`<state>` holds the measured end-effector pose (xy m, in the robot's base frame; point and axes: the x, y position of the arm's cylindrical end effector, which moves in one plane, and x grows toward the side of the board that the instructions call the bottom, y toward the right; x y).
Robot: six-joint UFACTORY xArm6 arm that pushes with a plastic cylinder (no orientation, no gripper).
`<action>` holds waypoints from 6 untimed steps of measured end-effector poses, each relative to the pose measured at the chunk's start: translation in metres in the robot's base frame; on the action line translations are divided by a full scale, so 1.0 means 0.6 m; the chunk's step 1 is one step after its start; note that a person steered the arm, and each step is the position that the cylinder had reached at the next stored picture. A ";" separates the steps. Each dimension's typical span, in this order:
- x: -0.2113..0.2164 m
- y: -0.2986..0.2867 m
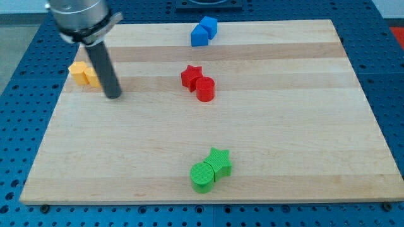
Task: Move the yellow hexagon to the left of the blue cube
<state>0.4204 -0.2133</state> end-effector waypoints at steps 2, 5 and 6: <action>-0.071 -0.151; -0.231 0.072; -0.264 0.121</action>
